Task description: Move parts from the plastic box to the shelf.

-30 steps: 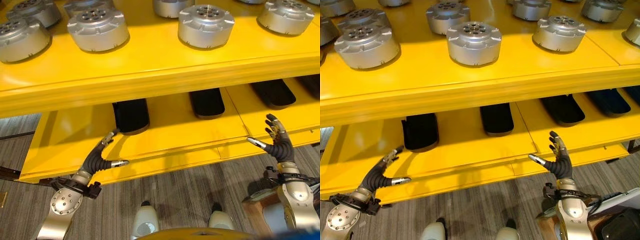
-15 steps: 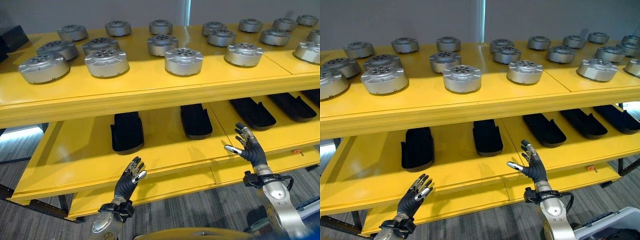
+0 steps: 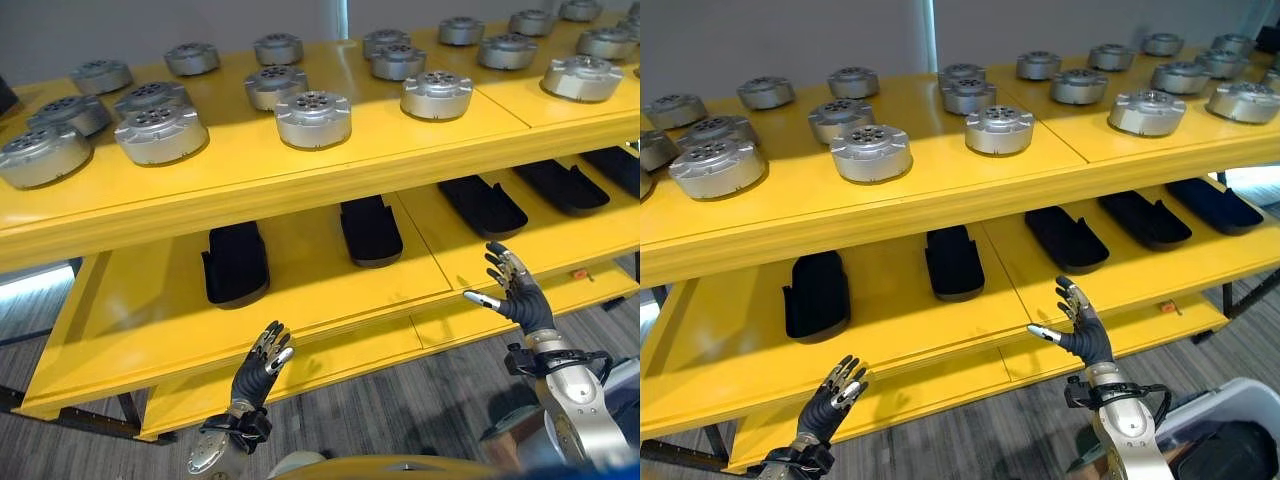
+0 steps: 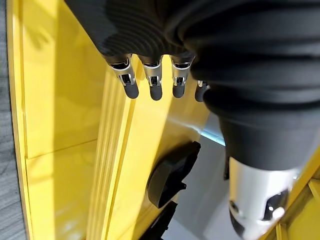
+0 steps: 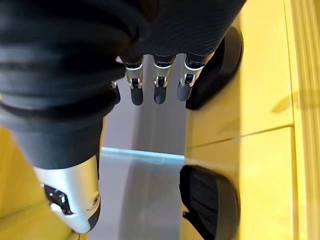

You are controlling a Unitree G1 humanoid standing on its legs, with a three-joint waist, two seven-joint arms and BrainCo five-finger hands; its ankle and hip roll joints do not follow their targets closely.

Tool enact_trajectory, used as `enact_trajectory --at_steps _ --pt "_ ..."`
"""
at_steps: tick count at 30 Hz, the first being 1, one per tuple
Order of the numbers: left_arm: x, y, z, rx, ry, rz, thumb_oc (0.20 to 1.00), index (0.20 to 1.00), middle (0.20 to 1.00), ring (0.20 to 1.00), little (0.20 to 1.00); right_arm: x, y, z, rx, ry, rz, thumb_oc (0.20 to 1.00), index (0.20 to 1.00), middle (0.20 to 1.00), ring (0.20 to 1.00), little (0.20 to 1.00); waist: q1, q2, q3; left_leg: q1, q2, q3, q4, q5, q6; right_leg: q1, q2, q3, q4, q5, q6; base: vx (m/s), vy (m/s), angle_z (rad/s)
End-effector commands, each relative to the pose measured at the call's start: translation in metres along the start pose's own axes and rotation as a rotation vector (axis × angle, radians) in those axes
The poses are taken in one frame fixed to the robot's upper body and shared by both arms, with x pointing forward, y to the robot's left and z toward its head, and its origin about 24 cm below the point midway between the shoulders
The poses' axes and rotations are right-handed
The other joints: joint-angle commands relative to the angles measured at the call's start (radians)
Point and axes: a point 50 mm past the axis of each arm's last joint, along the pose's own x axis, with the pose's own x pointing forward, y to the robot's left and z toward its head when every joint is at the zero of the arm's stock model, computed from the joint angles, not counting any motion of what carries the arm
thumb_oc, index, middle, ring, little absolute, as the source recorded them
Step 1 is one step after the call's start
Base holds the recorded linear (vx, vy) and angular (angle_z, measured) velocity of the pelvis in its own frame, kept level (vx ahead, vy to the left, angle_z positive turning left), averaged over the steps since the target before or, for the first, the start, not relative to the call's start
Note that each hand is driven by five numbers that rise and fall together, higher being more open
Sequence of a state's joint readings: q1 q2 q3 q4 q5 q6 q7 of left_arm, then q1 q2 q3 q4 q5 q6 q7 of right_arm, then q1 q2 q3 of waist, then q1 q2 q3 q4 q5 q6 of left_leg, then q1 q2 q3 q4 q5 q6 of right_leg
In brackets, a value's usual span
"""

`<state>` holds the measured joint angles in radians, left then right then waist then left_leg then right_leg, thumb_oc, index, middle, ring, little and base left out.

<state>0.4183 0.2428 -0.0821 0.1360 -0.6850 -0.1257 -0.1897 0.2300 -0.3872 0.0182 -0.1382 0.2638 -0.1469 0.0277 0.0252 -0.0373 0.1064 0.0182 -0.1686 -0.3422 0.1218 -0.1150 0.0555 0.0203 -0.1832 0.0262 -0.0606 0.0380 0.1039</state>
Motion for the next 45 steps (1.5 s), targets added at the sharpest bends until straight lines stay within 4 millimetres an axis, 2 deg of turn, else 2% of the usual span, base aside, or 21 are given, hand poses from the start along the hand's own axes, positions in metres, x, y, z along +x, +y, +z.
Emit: enact_trajectory --at_steps 1,2,3,9,12,13,14,15,16,18,19,20,21,23,26,29,35,40,43,44,45 --pt "0.008 -0.007 0.028 0.051 -0.135 -0.054 1.0 1.0 1.0 1.0 1.0 0.017 -0.007 0.014 0.016 -0.108 -0.017 1.0 1.0 1.0 1.0 1.0 0.025 0.007 -0.047 -0.092 -0.049 -0.011 0.012 0.132 -0.018 0.044 0.184 -0.057 -0.007 0.052 -0.071 0.01 -0.013 -0.73" --pt "0.006 -0.005 0.027 0.054 -0.136 -0.046 1.0 1.0 1.0 1.0 1.0 0.017 -0.005 0.012 0.024 -0.102 -0.009 1.0 1.0 1.0 1.0 1.0 0.026 0.006 -0.053 -0.088 -0.055 -0.035 -0.007 0.137 -0.015 0.041 0.197 -0.036 -0.015 0.052 -0.072 0.1 0.046 -0.4" --pt "0.004 -0.003 0.022 0.038 -0.124 -0.034 1.0 1.0 1.0 1.0 1.0 0.014 0.0 0.004 0.052 -0.069 0.005 1.0 1.0 1.0 1.0 1.0 0.019 0.007 -0.084 -0.048 -0.014 -0.002 -0.094 0.168 -0.02 0.047 0.215 0.001 -0.027 0.05 -0.067 0.12 0.079 -0.3" --pt "0.002 0.001 0.024 0.041 -0.137 -0.011 1.0 1.0 1.0 1.0 1.0 0.01 0.012 -0.006 0.093 -0.016 0.059 1.0 1.0 1.0 1.0 1.0 0.012 -0.007 -0.092 -0.008 0.014 0.062 -0.184 0.19 0.006 0.024 0.204 0.075 -0.013 0.064 -0.048 0.05 0.073 -0.71" --pt "0.005 0.001 0.031 0.059 -0.162 -0.013 1.0 1.0 1.0 1.0 1.0 0.013 0.015 -0.005 0.126 -0.022 0.064 1.0 1.0 1.0 1.0 1.0 -0.01 0.005 -0.065 -0.011 0.019 0.118 -0.183 0.182 0.02 -0.029 0.201 0.118 0.045 0.06 -0.039 -0.06 0.129 -0.6" --pt "0.005 0.003 0.036 0.065 -0.18 0.001 1.0 1.0 1.0 1.0 1.0 0.016 0.019 -0.002 0.133 -0.034 0.078 1.0 1.0 1.0 1.0 1.0 -0.017 0.01 -0.039 -0.027 0.023 0.167 -0.168 0.174 0.028 -0.089 0.213 0.155 0.105 0.062 -0.032 -0.2 0.153 -0.97" --pt "0.005 0.006 0.041 0.082 -0.198 0.02 1.0 1.0 1.0 1.0 1.0 0.021 0.023 0.002 0.135 -0.052 0.097 1.0 1.0 1.0 1.0 1.0 -0.006 0.016 -0.017 -0.042 0.036 0.219 -0.158 0.166 0.033 -0.156 0.22 0.141 0.189 0.049 -0.015 -0.15 0.114 -1.01" --pt "0.005 0.006 0.042 0.083 -0.199 0.02 1.0 1.0 1.0 1.0 1.0 0.021 0.023 0.002 0.135 -0.053 0.097 1.0 1.0 1.0 1.0 1.0 -0.002 0.015 -0.018 -0.044 0.036 0.224 -0.157 0.163 0.033 -0.162 0.221 0.146 0.198 0.044 -0.015 -0.11 0.057 -1.33" --pt "0.006 0.009 0.045 0.094 -0.208 0.033 1.0 1.0 1.0 1.0 1.0 0.023 0.026 0.005 0.136 -0.066 0.105 1.0 1.0 1.0 1.0 1.0 0.008 0.016 0.0 -0.044 0.045 0.26 -0.157 0.154 0.033 -0.193 0.195 0.091 0.235 0.041 0.003 -0.04 0.012 -1.35" --pt "0.005 0.014 0.048 0.113 -0.21 0.057 1.0 1.0 1.0 1.0 1.0 0.024 0.03 0.007 0.141 -0.072 0.113 1.0 1.0 1.0 1.0 1.0 0.022 0.027 0.018 -0.02 0.074 0.309 -0.172 0.14 0.021 -0.201 0.074 -0.084 0.249 0.058 0.021 -0.02 -0.037 -1.51" --pt "0.005 0.015 0.049 0.114 -0.213 0.062 1.0 1.0 1.0 1.0 1.0 0.024 0.032 0.006 0.136 -0.066 0.12 1.0 1.0 1.0 1.0 1.0 0.015 0.034 0.032 -0.003 0.09 0.324 -0.176 0.14 0.016 -0.207 0.037 -0.114 0.252 0.083 0.025 0.03 -0.1 -1.22" --pt "0.005 0.019 0.052 0.12 -0.223 0.082 1.0 1.0 1.0 1.0 1.0 0.026 0.034 0.008 0.123 -0.075 0.133 1.0 1.0 1.0 1.0 1.0 0.017 0.039 0.046 0.02 0.116 0.353 -0.181 0.131 0.007 -0.202 -0.044 -0.164 0.223 0.117 0.031 0.04 -0.074 -0.82" --pt "0.005 0.019 0.052 0.12 -0.223 0.082 1.0 1.0 1.0 1.0 1.0 0.026 0.034 0.008 0.123 -0.075 0.133 1.0 1.0 1.0 1.0 1.0 0.017 0.04 0.052 0.028 0.116 0.353 -0.182 0.13 0.007 -0.193 -0.043 -0.165 0.219 0.118 0.031 0.05 -0.084 -0.51" --pt "0.007 0.018 0.055 0.105 -0.238 0.085 1.0 1.0 1.0 1.0 1.0 0.026 0.034 0.007 0.113 -0.07 0.128 1.0 1.0 1.0 1.0 1.0 0.01 0.036 0.056 0.042 0.127 0.368 -0.178 0.114 -0.004 -0.192 -0.117 -0.175 0.185 0.168 0.048 0.05 -0.092 -0.63" --pt "0.008 0.018 0.055 0.099 -0.242 0.092 1.0 1.0 1.0 1.0 1.0 0.026 0.036 0.01 0.113 -0.078 0.14 1.0 1.0 1.0 1.0 1.0 -0.002 0.003 0.06 0.061 0.122 0.385 -0.158 0.078 -0.012 -0.181 -0.175 -0.176 0.13 0.236 0.074 0.07 -0.148 -0.19" --pt "0.008 0.016 0.049 0.09 -0.231 0.091 1.0 1.0 1.0 1.0 1.0 0.026 0.033 0.012 0.093 -0.083 0.14 1.0 1.0 1.0 1.0 1.0 -0.009 -0.036 0.033 0.085 0.122 0.405 -0.168 0.063 -0.031 -0.14 -0.161 -0.191 0.061 0.247 0.091 0.14 -0.201 -0.22" --pt "0.027 -0.01 0.043 0.053 -0.199 -0.027 1.0 1.0 1.0 1.0 1.0 0.023 0.005 0.015 0.041 -0.098 0.023 1.0 1.0 1.0 1.0 1.0 -0.048 0.015 0.035 0.075 0.257 0.377 -0.184 0.109 -0.103 -0.102 -0.084 -0.264 0.092 0.136 0.053 0.08 -0.3 -0.1" --pt "0.037 -0.03 0.042 0.062 -0.18 -0.124 1.0 1.0 1.0 1.0 1.0 0.02 -0.007 0.018 0.03 -0.114 -0.033 1.0 1.0 1.0 1.0 1.0 -0.083 0.056 0.026 0.063 0.327 0.381 -0.169 0.134 -0.143 -0.09 -0.032 -0.287 0.103 0.089 0.027 0.06 -0.196 0.39" --pt "0.042 -0.036 0.042 0.054 -0.177 -0.149 1.0 1.0 1.0 1.0 1.0 0.018 -0.01 0.021 0.033 -0.132 -0.048 1.0 1.0 1.0 1.0 1.0 -0.103 0.065 0.038 0.013 0.357 0.385 -0.034 0.142 -0.155 -0.081 -0.001 -0.273 0.124 0.046 -0.01 0.02 -0.173 0.02" --pt "0.043 -0.039 0.044 0.037 -0.188 -0.152 1.0 1.0 1.0 1.0 1.0 0.019 -0.009 0.024 0.036 -0.144 -0.039 1.0 1.0 1.0 1.0 1.0 -0.1 0.06 0.073 -0.058 0.351 0.348 0.18 0.208 -0.155 -0.062 0.027 -0.254 0.138 0.021 -0.05 -0.02 -0.187 -0.02" --pt "0.043 -0.039 0.044 0.038 -0.189 -0.153 1.0 1.0 1.0 1.0 1.0 0.019 -0.009 0.024 0.037 -0.145 -0.039 1.0 1.0 1.0 1.0 1.0 -0.104 0.059 0.07 -0.067 0.349 0.344 0.182 0.211 -0.154 -0.066 0.025 -0.257 0.136 0.024 -0.05 0.0 -0.169 -0.08"
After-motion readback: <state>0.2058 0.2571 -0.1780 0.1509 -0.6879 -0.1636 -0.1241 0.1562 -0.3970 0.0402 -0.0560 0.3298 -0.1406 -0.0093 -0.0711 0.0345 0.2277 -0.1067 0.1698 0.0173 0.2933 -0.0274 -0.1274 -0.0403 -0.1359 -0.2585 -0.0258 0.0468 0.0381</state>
